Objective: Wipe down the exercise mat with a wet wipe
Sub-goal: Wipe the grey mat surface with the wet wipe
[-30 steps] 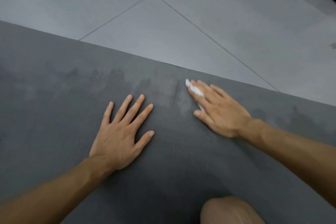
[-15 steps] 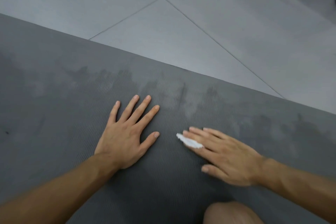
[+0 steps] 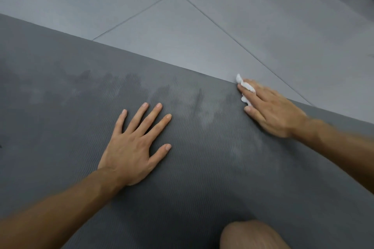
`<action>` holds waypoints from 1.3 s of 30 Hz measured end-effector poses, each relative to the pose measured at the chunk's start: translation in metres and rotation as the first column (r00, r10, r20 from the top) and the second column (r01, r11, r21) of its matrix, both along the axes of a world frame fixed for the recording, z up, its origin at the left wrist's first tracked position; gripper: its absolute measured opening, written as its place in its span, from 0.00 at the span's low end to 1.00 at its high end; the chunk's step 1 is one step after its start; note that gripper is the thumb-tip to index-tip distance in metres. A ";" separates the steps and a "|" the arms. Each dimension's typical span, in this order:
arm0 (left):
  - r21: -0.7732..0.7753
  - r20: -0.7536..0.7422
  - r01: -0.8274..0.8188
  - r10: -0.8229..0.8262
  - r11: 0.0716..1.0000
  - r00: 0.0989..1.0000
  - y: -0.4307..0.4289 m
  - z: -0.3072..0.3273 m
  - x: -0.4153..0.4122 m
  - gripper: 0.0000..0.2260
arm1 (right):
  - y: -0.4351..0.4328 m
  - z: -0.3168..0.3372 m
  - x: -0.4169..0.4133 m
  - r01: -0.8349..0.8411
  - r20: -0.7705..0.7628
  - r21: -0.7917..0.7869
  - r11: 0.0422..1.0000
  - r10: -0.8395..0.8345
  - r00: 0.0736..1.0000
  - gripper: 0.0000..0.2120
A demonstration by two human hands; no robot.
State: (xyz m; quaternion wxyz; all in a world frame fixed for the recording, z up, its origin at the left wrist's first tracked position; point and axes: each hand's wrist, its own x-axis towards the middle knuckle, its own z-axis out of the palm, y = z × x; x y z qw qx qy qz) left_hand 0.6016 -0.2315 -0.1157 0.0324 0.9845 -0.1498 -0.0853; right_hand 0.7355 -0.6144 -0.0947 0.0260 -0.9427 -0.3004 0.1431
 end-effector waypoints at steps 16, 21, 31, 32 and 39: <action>0.000 -0.011 -0.004 0.004 1.000 1.000 0.001 0.002 0.000 0.31 | -0.011 -0.012 -0.126 -0.360 0.018 -0.008 0.933 0.360 0.933 0.29; 0.005 -0.028 -0.006 0.006 1.000 1.000 -0.001 0.004 0.001 0.31 | -0.011 -0.007 -0.076 -0.144 0.024 -0.037 0.989 0.145 0.989 0.29; -0.012 -0.017 -0.004 0.004 1.000 1.000 -0.001 0.003 0.001 0.31 | -0.011 -0.008 -0.058 0.117 0.007 0.070 0.991 -0.118 0.993 0.31; -0.012 -0.016 -0.001 0.001 1.000 1.000 -0.001 0.002 0.002 0.31 | -0.007 -0.007 -0.067 0.086 -0.007 0.091 0.992 -0.085 0.996 0.31; -0.003 0.008 0.004 -0.004 1.000 1.000 0.000 0.000 0.002 0.31 | -0.004 -0.006 -0.121 -0.173 -0.038 0.106 0.979 0.178 0.983 0.31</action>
